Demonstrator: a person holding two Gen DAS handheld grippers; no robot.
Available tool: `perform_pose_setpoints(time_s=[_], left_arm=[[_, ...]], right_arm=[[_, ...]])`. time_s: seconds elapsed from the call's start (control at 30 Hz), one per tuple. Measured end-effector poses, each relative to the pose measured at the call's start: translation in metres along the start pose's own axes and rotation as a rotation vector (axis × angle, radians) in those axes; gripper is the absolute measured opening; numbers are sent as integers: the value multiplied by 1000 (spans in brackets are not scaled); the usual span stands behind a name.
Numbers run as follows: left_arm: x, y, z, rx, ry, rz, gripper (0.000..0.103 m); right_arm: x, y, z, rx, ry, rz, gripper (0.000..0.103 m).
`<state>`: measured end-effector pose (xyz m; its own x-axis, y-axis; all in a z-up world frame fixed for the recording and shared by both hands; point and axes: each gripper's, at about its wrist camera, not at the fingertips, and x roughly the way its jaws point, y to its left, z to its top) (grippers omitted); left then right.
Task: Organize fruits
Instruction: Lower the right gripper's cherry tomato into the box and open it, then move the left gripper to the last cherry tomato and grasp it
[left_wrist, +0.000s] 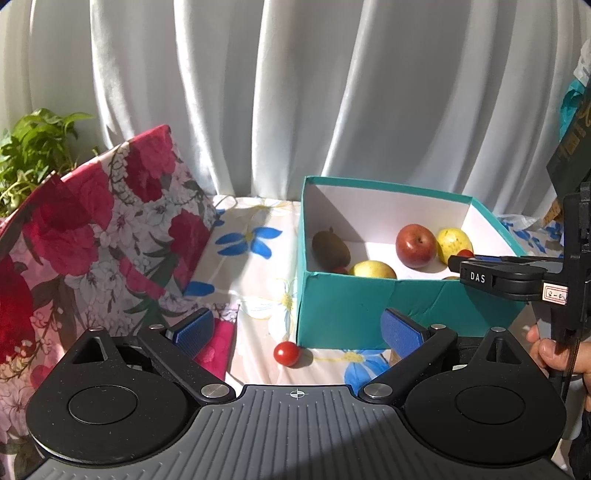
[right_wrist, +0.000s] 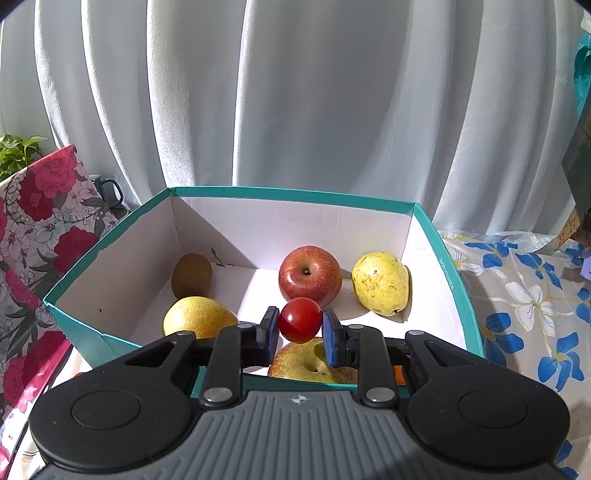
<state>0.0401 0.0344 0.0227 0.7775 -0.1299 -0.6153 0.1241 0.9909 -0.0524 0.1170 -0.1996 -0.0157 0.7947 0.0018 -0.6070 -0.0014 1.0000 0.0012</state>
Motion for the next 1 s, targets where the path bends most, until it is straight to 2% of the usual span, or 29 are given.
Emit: perform_pose_setpoints(time_s=[0.2, 0.27, 0.3, 0.33, 0.4, 0.53, 0.63, 0.8, 1.0], left_arm=[[1, -2, -1, 8, 8, -17, 100], [1, -2, -2, 12, 12, -18, 100], [2, -2, -3, 15, 15, -18, 100], [3, -2, -4, 17, 21, -20, 100], [6, -2, -6, 22, 32, -25, 100], [14, -3, -12, 38, 59, -28, 100], [22, -3, -17, 36, 84, -36, 100], [33, -5, -20, 32, 111, -31, 100], [45, -12, -22, 62, 106, -26, 100]], right_arm=[[0, 0, 0, -3, 4, -4, 26], [-2, -1, 1, 2, 1, -7, 37], [-3, -2, 1, 10, -5, -5, 48], [-7, -3, 2, 15, -14, -6, 55], [-15, -3, 3, 18, -36, -4, 61], [-43, -6, 3, 29, -93, -8, 89], [-69, -10, -4, 56, -141, -19, 99], [-94, -13, -27, 95, -130, -10, 101], [-103, -3, -50, 50, -82, -22, 101]])
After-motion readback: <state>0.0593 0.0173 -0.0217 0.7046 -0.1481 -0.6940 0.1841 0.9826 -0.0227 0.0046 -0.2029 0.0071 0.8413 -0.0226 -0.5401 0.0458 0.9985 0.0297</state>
